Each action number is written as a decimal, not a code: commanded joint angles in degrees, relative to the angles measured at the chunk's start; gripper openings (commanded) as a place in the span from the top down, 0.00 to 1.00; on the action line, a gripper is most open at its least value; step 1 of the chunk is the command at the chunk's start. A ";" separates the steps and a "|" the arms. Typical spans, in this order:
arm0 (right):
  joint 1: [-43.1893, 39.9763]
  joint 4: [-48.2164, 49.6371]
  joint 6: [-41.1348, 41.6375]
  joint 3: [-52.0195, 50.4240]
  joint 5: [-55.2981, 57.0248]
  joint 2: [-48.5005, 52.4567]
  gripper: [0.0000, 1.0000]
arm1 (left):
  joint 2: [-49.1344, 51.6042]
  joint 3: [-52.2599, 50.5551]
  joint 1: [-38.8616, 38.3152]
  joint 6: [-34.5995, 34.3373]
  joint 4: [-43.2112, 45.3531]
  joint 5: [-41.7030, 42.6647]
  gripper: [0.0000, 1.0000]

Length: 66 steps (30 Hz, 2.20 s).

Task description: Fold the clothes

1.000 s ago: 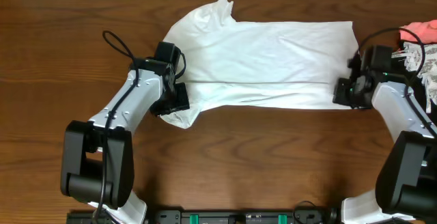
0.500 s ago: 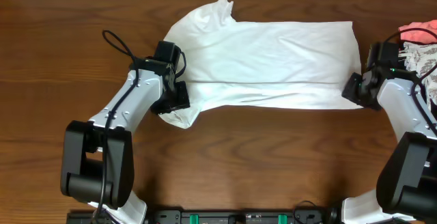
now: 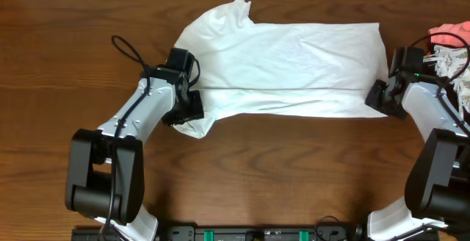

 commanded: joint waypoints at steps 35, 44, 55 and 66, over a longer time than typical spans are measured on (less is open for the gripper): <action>1.51 2.29 -15.76 -0.39 -13.09 0.13 0.80 | 0.26 -11.28 0.00 -1.86 5.03 -4.85 0.73; 1.49 2.45 -15.76 -0.39 -13.38 0.13 0.77 | -4.33 -2.95 0.11 -1.84 -0.46 -4.85 0.92; 1.49 2.62 -15.78 -0.39 -13.38 0.13 0.74 | -8.41 -1.66 0.09 1.79 -1.97 -8.41 0.48; 1.51 2.64 -15.78 -0.39 -13.38 0.13 0.87 | -5.62 -1.99 -0.07 1.79 12.57 -8.22 0.94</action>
